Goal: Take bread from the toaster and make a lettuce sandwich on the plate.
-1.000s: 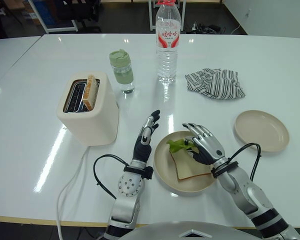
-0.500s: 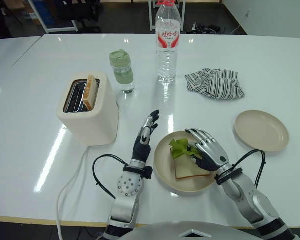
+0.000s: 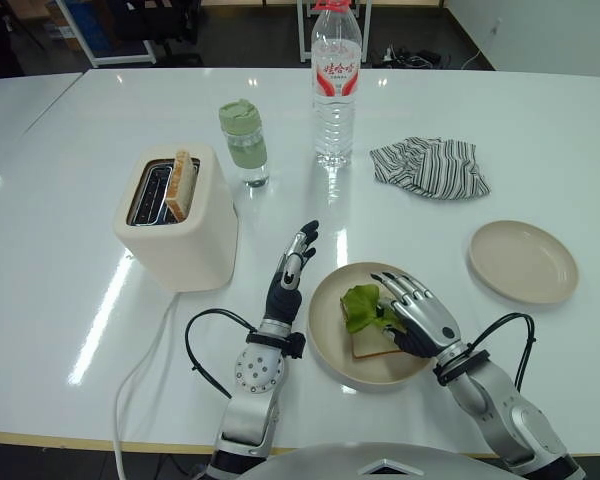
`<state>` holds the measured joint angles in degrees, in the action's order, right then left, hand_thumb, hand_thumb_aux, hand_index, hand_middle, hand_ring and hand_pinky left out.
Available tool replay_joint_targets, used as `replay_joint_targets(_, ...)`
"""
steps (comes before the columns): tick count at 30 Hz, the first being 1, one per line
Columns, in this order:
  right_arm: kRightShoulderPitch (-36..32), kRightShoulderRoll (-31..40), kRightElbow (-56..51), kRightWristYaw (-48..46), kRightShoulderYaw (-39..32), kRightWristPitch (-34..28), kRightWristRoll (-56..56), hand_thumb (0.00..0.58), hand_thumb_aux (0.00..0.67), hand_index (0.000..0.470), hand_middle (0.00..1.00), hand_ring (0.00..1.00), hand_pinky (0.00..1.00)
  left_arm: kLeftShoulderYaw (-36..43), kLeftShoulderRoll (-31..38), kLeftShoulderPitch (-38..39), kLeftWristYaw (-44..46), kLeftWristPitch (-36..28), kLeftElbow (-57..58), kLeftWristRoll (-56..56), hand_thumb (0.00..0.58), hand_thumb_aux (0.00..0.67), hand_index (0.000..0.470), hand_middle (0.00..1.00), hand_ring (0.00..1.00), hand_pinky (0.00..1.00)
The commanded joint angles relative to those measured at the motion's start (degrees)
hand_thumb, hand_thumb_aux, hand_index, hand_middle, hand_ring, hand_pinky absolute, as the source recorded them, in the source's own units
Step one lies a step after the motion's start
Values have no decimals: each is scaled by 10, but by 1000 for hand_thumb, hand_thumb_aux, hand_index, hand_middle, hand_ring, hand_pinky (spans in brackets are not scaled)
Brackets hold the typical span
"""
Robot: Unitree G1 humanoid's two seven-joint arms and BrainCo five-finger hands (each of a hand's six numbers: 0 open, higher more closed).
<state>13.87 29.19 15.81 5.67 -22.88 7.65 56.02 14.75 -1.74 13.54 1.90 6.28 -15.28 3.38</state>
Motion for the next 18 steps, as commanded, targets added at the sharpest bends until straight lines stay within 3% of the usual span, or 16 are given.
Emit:
replay_joint_targets(1, 16, 7, 10, -8, 7, 2, 9, 0, 0, 0, 0, 0, 0, -1, 2, 0, 1, -8, 6, 4, 0, 0, 0, 0, 0, 0)
replay_joint_targets(9, 51, 29, 86, -41, 54, 4, -12, 0, 0, 0, 0, 0, 0, -6, 5, -4, 1, -7, 9, 3, 0, 0, 0, 0, 0, 0)
replay_joint_targets(14, 45, 12, 183, -87, 207, -21, -207, 0, 0, 0, 0, 0, 0, -10, 10, -6, -5, 11, 2, 15, 0, 0, 0, 0, 0, 0)
replay_joint_targets(18, 13, -91, 210, -88, 296, -80, -456, 0, 0, 0, 0, 0, 0, -46, 34, -29, -23, 59, -62, 58, 0, 0, 0, 0, 0, 0)
